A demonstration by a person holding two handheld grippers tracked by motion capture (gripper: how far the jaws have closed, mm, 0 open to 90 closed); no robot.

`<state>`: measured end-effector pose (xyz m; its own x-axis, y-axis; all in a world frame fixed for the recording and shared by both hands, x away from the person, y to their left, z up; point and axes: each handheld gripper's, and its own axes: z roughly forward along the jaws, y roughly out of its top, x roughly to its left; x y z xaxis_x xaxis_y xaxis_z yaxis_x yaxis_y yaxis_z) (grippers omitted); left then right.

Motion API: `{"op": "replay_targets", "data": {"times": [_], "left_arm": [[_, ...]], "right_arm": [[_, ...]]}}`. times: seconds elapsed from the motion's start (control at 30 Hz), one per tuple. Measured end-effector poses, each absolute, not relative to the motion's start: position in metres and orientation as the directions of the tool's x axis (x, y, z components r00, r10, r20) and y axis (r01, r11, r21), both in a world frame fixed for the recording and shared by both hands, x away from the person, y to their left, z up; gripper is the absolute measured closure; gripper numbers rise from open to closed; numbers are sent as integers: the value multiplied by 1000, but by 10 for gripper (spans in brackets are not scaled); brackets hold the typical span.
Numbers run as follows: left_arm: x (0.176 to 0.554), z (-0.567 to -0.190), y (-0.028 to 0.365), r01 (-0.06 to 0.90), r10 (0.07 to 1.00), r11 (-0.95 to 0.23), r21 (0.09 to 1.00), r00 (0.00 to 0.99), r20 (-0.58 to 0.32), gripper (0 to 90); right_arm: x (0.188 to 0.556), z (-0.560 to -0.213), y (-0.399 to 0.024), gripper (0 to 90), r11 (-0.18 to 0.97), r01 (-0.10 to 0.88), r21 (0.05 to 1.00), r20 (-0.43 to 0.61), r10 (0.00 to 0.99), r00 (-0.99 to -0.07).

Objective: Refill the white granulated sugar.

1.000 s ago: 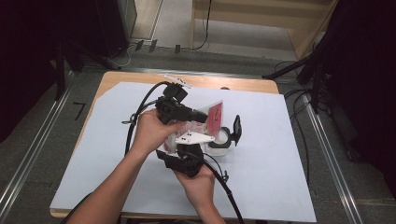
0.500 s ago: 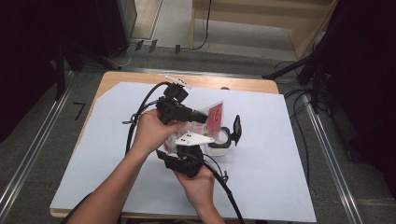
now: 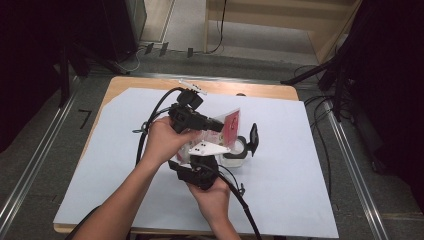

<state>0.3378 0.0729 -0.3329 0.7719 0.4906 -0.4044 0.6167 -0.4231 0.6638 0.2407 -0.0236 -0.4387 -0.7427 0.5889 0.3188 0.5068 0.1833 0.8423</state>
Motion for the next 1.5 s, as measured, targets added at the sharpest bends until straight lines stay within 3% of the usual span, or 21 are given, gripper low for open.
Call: {"op": "replay_targets", "data": {"times": [1.5], "left_arm": [[339, -333, 68, 621, 479, -420, 662, 771, -420, 828]], "right_arm": [[239, -436, -26, 641, 173, 519, 837, 323, 609, -724]]}}
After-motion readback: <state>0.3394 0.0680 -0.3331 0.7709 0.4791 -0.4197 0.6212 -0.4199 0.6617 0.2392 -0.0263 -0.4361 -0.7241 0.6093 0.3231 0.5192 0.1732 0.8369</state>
